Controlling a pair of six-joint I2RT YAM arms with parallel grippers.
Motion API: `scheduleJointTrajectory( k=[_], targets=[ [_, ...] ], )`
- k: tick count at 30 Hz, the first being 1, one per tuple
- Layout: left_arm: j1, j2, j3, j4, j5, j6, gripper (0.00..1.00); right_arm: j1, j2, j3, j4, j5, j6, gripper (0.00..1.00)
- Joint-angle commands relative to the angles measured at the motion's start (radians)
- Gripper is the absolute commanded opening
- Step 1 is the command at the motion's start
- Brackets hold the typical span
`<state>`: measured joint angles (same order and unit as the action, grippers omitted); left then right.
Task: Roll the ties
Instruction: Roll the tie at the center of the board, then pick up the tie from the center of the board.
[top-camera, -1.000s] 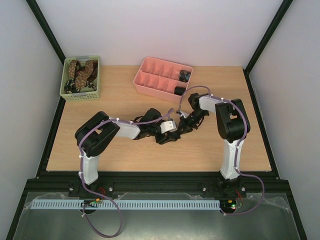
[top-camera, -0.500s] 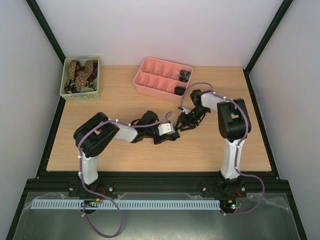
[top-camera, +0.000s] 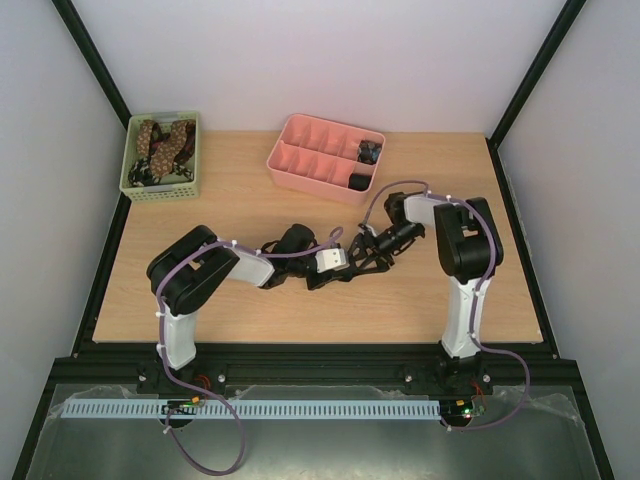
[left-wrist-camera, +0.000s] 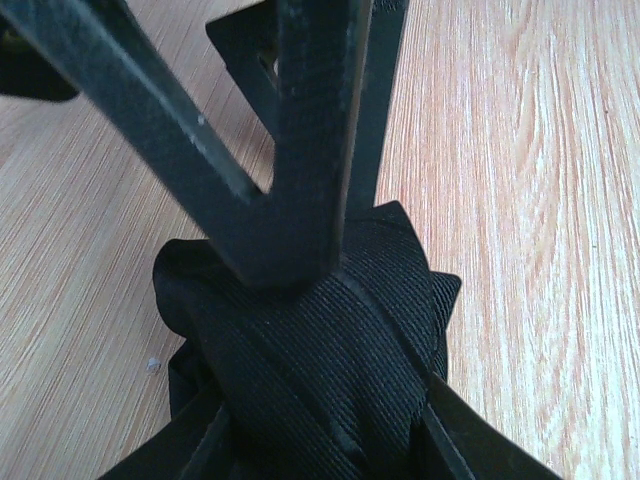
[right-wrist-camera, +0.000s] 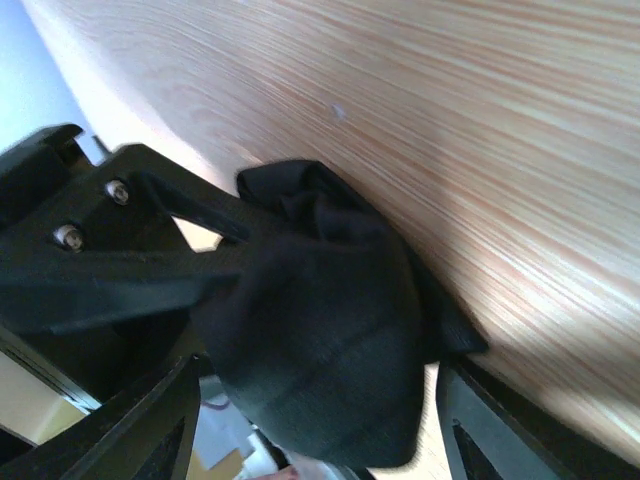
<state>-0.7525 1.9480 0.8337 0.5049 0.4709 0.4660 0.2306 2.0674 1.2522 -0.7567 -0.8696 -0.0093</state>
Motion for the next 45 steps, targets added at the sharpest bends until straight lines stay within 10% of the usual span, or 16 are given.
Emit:
scheduleJointTrajectory(
  k=[1,18,30,45],
  targets=[
    [-0.001,0.040,-0.058,-0.187,-0.048,0.027,0.23,0.029,0.118,0.031,0.018,0.014,0.019,0.65],
    [0.008,0.051,-0.055,-0.183,-0.052,0.004,0.28,0.021,0.002,-0.087,0.158,-0.057,0.044,0.02],
    [0.043,-0.160,-0.075,-0.170,-0.014,-0.056,0.98,0.012,-0.090,-0.092,0.191,-0.036,0.038,0.01],
    [0.165,-0.529,0.139,-0.464,-0.238,-0.239,0.99,-0.016,-0.390,0.020,0.322,-0.086,0.108,0.01]
  ],
)
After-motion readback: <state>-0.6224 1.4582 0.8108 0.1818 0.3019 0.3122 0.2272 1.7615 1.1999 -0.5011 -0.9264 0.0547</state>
